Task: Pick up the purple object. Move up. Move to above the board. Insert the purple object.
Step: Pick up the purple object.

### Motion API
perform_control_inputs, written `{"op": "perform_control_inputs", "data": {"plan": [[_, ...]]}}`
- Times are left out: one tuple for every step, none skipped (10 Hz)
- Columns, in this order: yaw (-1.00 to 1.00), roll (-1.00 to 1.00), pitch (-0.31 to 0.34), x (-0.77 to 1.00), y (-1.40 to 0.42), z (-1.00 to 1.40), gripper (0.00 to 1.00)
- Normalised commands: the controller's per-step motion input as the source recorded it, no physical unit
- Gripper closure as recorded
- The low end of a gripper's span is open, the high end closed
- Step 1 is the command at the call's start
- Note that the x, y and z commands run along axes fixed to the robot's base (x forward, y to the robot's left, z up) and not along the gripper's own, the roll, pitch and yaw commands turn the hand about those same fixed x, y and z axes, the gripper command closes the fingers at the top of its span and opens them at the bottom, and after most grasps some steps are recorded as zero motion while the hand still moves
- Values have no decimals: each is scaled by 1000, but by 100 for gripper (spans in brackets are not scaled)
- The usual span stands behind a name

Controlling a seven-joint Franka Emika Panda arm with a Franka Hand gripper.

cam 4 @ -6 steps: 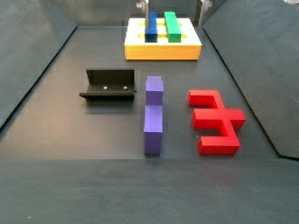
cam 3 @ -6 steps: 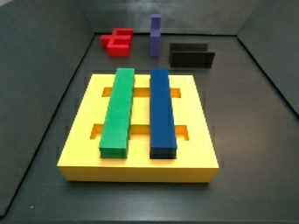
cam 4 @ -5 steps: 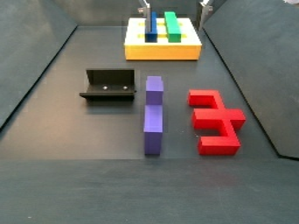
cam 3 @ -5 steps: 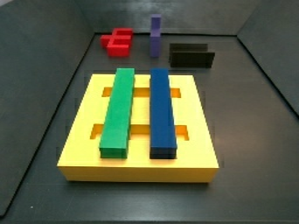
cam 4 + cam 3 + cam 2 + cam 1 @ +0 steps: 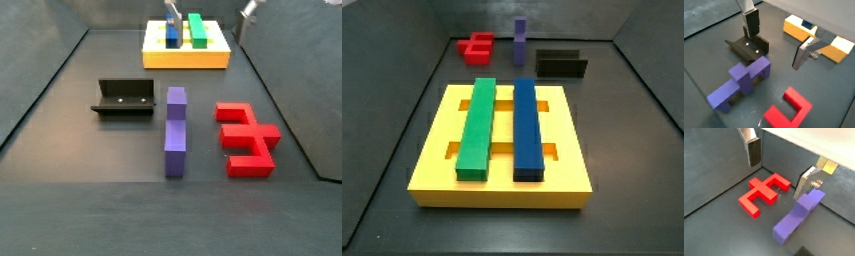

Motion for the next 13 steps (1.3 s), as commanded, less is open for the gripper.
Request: {"op": "perform_control_inputs", "data": {"plan": [[-443, -211, -249, -214, 271, -66, 0], [-557, -213, -284, -6, 189, 0, 0], [-791, -167, -284, 149, 114, -26, 0], [-837, -107, -186, 229, 151, -137, 0], [-823, -119, -194, 237, 160, -120, 0], [-849, -100, -166, 229, 140, -140, 0], [-777, -83, 0, 434, 191, -129, 0], [-760, -74, 0, 437, 191, -120, 0], [-811, -60, 4, 309, 146, 0, 0], [-743, -64, 44, 360, 191, -14, 0], [-700, -81, 50, 426, 211, -14, 0], [-774, -109, 0, 417, 160, 0, 0], [-860, -83, 0, 297, 114, 0, 0]]}}
